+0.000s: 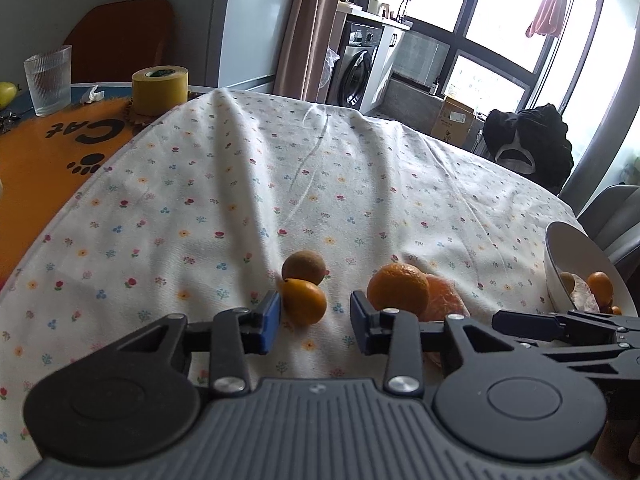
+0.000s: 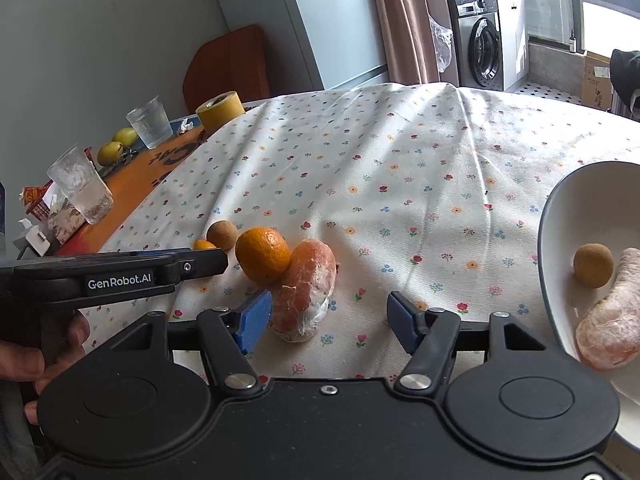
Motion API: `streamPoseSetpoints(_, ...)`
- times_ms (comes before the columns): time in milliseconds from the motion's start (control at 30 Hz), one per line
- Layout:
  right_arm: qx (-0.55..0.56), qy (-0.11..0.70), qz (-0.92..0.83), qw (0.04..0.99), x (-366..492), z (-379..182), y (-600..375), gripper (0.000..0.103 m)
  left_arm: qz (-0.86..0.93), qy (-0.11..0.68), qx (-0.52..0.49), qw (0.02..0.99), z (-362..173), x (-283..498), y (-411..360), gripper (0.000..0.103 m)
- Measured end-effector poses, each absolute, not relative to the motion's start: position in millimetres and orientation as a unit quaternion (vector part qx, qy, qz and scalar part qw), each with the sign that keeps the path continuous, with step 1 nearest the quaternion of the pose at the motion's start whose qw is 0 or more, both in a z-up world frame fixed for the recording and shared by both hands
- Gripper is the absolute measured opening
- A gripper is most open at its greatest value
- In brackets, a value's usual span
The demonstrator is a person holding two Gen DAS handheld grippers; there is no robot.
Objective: Organize fruits
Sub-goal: 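Grasp a small mandarin with the left gripper while the right gripper grasps the pink netted fruit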
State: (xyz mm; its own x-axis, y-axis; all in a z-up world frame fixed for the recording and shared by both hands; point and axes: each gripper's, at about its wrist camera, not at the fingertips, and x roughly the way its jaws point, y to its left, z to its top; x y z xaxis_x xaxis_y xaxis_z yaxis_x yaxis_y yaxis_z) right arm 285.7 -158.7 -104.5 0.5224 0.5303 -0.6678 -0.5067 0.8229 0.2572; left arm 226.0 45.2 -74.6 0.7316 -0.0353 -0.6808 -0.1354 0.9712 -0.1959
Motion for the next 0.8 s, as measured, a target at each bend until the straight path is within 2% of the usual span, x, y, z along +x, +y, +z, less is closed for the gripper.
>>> streamPoseSetpoints(67,0.011,0.388,0.300,0.871,287.2,-106.3,-156.2,0.061,0.025,0.367,-0.113,0.923,-76.7,227.8,43.8,0.036)
streamPoseSetpoints(200,0.000,0.382,0.300,0.874,287.8,-106.7,-151.1,0.059,0.029,0.369,-0.112,0.922,-80.1,230.9,44.4,0.028)
streamPoseSetpoints(333,-0.011,0.379,0.297,0.876,287.0,-106.7,-146.9,0.049,0.031,0.369,-0.105,0.923,-80.0,231.7,41.9,0.023)
streamPoseSetpoints(533,-0.023,0.378,0.304,0.874,279.9,-106.6,-139.7,0.035,0.034,0.362,-0.100,0.926,-76.6,225.7,40.1,0.021)
streamPoseSetpoints(800,-0.036,0.376,0.296,0.878,280.1,-106.6,-127.4,0.038,0.038,0.348,-0.105,0.931,-62.4,206.9,42.4,0.021)
